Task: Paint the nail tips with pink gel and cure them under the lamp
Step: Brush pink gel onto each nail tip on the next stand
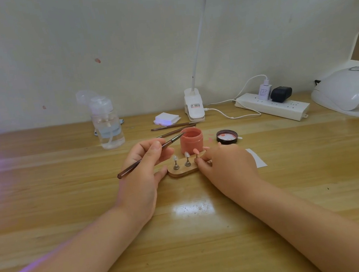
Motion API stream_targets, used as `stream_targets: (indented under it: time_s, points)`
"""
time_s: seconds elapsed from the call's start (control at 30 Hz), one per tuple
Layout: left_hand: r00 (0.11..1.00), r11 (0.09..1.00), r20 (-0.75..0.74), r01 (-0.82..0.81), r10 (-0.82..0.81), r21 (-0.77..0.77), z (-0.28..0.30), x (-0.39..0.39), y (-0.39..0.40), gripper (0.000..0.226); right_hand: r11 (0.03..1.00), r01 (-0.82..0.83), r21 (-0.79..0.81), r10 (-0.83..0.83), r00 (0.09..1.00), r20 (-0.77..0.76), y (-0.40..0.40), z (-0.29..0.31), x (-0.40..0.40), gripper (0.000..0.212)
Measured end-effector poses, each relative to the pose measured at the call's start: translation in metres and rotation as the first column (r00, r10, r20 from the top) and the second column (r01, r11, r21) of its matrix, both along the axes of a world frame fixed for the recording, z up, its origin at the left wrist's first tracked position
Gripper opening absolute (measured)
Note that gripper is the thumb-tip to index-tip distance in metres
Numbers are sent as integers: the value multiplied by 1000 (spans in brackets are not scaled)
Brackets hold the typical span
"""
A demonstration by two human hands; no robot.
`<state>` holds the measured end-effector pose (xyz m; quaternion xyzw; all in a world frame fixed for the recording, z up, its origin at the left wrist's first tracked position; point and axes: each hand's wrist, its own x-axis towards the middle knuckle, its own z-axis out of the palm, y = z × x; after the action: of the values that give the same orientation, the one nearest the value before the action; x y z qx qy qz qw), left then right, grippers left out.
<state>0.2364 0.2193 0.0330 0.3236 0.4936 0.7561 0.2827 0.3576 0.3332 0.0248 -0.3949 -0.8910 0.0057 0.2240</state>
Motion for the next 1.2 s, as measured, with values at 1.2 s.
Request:
stream_targets:
  time_s: [1.2]
  points:
    - [976,991,-168,-134,135,18,-7,-4,3,26,880,-410,-238,250,828,-502,5,22,30,6]
